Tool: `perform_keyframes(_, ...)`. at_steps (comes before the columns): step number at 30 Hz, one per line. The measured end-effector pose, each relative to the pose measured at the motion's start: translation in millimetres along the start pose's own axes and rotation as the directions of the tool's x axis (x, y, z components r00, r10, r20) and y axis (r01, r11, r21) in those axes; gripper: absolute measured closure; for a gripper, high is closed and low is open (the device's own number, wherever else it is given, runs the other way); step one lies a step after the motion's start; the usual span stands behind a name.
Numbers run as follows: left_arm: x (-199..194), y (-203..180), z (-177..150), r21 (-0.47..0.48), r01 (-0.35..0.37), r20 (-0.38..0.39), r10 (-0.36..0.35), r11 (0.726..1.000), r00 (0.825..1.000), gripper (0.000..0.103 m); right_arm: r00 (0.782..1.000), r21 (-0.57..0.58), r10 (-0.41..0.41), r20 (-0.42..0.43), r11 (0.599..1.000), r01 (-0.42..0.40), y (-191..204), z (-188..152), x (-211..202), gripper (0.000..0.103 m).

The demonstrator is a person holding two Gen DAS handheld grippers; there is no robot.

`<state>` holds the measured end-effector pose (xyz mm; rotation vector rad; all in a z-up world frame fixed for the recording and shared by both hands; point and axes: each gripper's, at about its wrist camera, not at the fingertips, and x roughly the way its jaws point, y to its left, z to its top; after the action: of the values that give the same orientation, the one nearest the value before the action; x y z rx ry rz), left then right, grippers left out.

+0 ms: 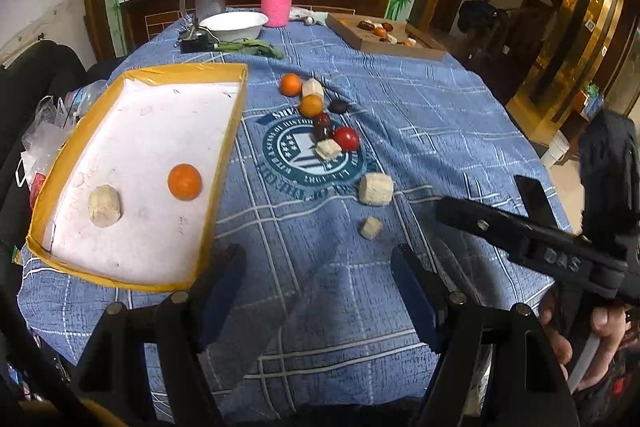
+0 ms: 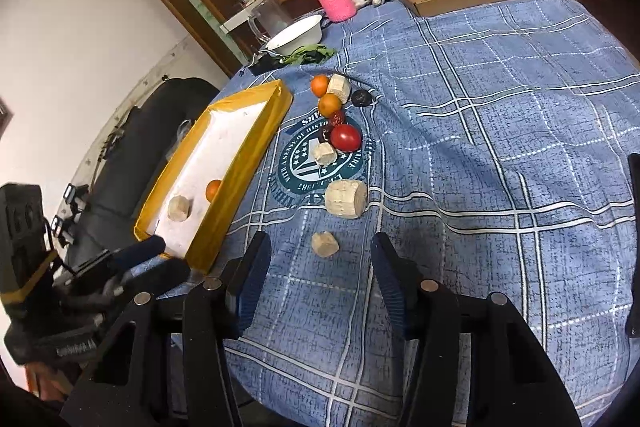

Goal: Organize fruits
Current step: 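Grasp a second beige cylinder on the cloth with the right tool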

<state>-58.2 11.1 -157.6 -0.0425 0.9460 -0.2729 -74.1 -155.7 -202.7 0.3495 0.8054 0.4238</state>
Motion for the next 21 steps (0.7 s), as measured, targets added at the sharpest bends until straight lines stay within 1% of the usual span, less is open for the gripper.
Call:
perform_keyframes(4, 5, 3, 3, -0.007, -0.013, -0.007, 0.013, 1.000, 1.000, 0.026, 1.000, 0.006, -0.008, -0.029, 1.000, 0.008, -4, 6, 20, 0.054)
perform_keyframes(9, 20, 14, 7, -0.036, -0.018, -0.038, 0.017, 0.999, 0.999, 0.026, 0.997, 0.015, -0.011, -0.080, 1.000, 0.012, -10, 15, 48, 0.058)
perform_keyframes(11, 27, 19, 10, -0.049, -0.015, -0.050, 0.013, 0.999, 0.999, 0.026, 0.995, 0.015, -0.009, -0.095, 1.000, 0.010, -11, 20, 59, 0.059)
perform_keyframes(13, 33, 22, 13, -0.056, -0.012, -0.063, 0.009, 0.998, 0.998, 0.026, 0.994, 0.010, -0.031, -0.107, 0.999, 0.032, -10, 24, 67, 0.059)
perform_keyframes(15, 38, 23, 16, -0.053, -0.005, -0.065, 0.001, 0.999, 0.998, 0.026, 0.990, 0.002, -0.071, -0.122, 0.997, 0.072, -10, 27, 78, 0.060)
perform_keyframes(16, 41, 22, 18, -0.049, -0.001, -0.068, -0.002, 0.999, 0.998, 0.026, 0.988, -0.008, -0.088, -0.129, 0.996, 0.087, -9, 27, 83, 0.063)
perform_keyframes(17, 45, 21, 20, -0.047, 0.006, -0.073, -0.010, 0.999, 0.997, 0.026, 0.985, -0.020, -0.109, -0.130, 0.994, 0.107, -8, 26, 86, 0.071)
perform_keyframes(20, 60, 11, 26, -0.021, 0.039, -0.110, -0.041, 0.999, 0.993, 0.026, 0.985, -0.060, -0.121, -0.119, 0.992, 0.115, -6, 26, 84, 0.072)
perform_keyframes(21, 63, 5, 27, -0.001, 0.047, -0.120, -0.047, 0.999, 0.992, 0.026, 0.988, -0.060, -0.112, -0.108, 0.993, 0.106, -8, 25, 81, 0.072)
